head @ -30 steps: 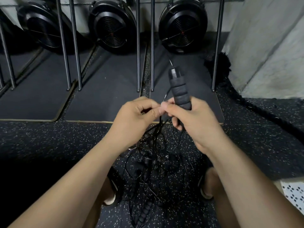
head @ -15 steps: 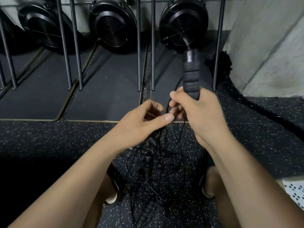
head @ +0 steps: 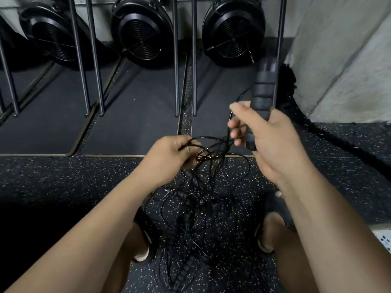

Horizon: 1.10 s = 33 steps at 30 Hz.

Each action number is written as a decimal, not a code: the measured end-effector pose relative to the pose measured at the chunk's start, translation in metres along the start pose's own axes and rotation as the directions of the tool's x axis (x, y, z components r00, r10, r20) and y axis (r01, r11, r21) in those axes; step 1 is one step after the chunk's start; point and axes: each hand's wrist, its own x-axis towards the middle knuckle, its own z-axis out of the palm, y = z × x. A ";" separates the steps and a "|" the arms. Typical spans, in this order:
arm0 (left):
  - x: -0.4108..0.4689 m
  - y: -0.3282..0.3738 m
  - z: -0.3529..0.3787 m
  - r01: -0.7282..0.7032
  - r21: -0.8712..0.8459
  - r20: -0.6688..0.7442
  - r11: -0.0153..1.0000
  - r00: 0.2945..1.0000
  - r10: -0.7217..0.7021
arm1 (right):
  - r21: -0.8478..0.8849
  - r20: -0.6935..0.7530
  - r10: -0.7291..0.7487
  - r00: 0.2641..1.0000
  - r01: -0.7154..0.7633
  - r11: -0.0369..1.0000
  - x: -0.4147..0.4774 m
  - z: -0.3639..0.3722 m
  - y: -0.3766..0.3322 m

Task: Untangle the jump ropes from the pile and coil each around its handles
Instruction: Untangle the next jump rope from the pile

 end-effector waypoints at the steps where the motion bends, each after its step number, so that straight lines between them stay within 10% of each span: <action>1: -0.001 0.003 -0.001 0.004 -0.023 -0.001 1.000 1.000 -0.004 | -0.036 0.015 0.022 1.000 -0.021 0.999 0.000 -0.001 0.003; 5: -0.004 0.013 -0.005 0.026 -0.119 0.003 0.993 1.000 -0.026 | -0.091 0.138 0.105 0.985 -0.093 0.992 -0.003 0.004 0.012; 14: -0.002 0.010 -0.029 0.087 -0.185 -0.307 0.979 0.941 -0.142 | -0.171 -0.096 -0.022 0.995 0.006 0.985 0.006 -0.010 0.008; 19: 0.000 0.007 -0.033 0.087 -0.428 -0.187 0.899 0.965 -0.182 | -0.102 -0.130 -0.011 0.991 -0.003 0.995 0.005 -0.013 0.001; 26: -0.005 0.000 -0.038 0.163 -0.120 0.016 0.979 0.987 -0.162 | -0.059 -0.084 -0.064 0.994 0.059 0.997 -0.001 -0.003 -0.003; 33: -0.010 0.023 -0.012 -0.163 -0.162 0.022 0.973 0.985 0.169 | -0.140 0.041 -0.025 0.999 0.030 0.990 -0.010 0.012 0.004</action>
